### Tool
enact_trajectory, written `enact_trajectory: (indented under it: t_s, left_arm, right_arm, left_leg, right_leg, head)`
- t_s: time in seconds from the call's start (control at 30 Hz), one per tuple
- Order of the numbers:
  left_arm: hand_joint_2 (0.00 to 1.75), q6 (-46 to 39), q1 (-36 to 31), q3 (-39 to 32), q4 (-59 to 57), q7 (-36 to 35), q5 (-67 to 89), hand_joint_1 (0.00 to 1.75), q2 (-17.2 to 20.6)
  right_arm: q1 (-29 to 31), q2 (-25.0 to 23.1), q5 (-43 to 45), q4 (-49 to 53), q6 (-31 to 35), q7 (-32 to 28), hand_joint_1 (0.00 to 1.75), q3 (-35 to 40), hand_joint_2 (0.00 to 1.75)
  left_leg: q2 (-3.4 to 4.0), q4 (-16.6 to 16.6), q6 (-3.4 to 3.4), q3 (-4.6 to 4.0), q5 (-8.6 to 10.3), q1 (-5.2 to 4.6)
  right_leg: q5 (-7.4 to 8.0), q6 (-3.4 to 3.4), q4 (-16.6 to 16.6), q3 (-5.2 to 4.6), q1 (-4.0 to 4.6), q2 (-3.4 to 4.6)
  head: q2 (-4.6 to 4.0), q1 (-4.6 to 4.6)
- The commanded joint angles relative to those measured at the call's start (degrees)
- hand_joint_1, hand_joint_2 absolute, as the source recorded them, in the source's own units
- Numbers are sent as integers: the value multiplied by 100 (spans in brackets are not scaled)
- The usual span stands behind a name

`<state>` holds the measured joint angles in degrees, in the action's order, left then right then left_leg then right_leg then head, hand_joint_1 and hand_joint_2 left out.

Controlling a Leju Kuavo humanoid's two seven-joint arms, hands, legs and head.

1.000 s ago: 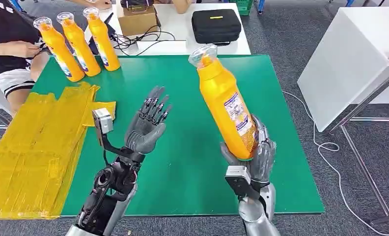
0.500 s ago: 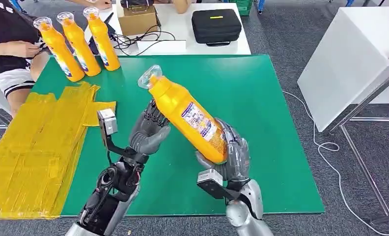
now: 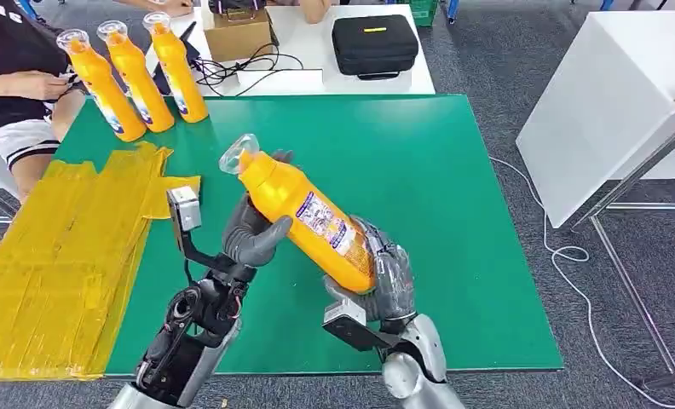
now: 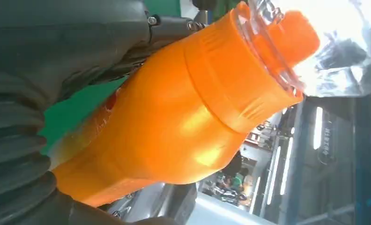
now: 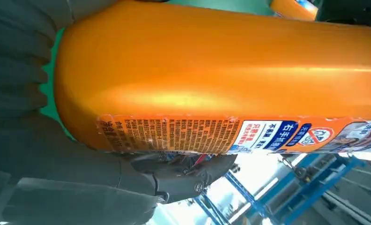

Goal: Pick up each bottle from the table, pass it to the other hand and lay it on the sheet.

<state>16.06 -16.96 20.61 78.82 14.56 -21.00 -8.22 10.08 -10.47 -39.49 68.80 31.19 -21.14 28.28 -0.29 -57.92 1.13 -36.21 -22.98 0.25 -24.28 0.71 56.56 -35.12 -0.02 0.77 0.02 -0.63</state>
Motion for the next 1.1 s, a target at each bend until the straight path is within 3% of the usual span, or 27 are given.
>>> enact_trajectory:
  t_s: [0.03,0.13,0.23,0.33,0.37,0.43,0.9,0.93,0.97,1.03,1.1]
  left_arm:
    - [175,38,-217,126,-328,-3,13,0,180]
    - [175,-3,-246,87,-309,-59,-18,0,226]
    - [175,-10,-253,69,-316,-63,-25,0,239]
    - [175,-17,-255,71,-331,-59,-19,0,235]
    - [175,-20,-257,67,-340,-59,-30,0,240]
    - [175,-23,-310,78,-395,-59,-62,0,261]
    - [175,67,-225,96,-347,204,370,0,229]
    - [175,32,-208,81,-342,213,375,154,214]
    - [175,6,-158,66,-299,245,391,175,210]
    - [175,-6,-93,23,-158,424,462,175,205]
    - [175,43,-54,2,91,476,458,175,192]
  right_arm:
    - [383,88,249,-1082,-588,4,175,531,175]
    - [555,76,610,-1251,-1098,-120,175,705,175]
    - [592,63,702,-1270,-1200,-152,175,722,175]
    - [593,73,813,-1264,-1331,-180,175,723,175]
    - [609,79,899,-1264,-1451,-200,175,742,175]
    - [642,60,981,-1265,-1599,-210,175,749,175]
    - [470,128,1251,-1100,-1747,-420,175,529,175]
    - [458,125,1261,-1093,-1739,-419,175,524,175]
    - [441,134,1287,-1081,-1734,-427,175,521,175]
    - [429,145,1344,-1062,-1713,-450,175,496,175]
    - [456,140,1398,-1037,-1690,-453,175,467,175]
  left_leg:
    - [3,11,-5,44,-12,2]
    - [6,7,-4,27,-8,0]
    - [1,6,-3,16,-3,-1]
    - [-5,10,-9,61,-21,4]
    - [-2,6,-4,20,-5,0]
    - [-2,5,-3,17,-5,0]
    - [-7,7,-5,37,-13,1]
    - [-8,7,-5,32,-10,0]
    - [-7,6,-3,13,-3,0]
    - [-11,8,-6,42,-14,2]
    - [-3,4,-3,12,-4,0]
  right_leg:
    - [-10,3,-14,46,3,-6]
    - [-6,2,-9,28,0,0]
    - [-4,1,-5,17,-1,-4]
    - [-22,2,-13,67,5,-17]
    - [-6,1,-7,23,1,-6]
    - [-5,2,-6,21,0,-6]
    - [-15,3,-9,41,1,-15]
    - [-13,2,-8,35,1,-14]
    - [-5,2,-7,16,0,-12]
    - [-17,3,-11,48,3,-20]
    - [-5,2,-5,13,0,-7]
  head:
    - [0,-2]
    - [0,-2]
    - [0,-2]
    - [0,-2]
    - [0,-2]
    - [0,-2]
    - [0,-2]
    - [0,-2]
    - [0,0]
    - [0,-2]
    - [0,-2]
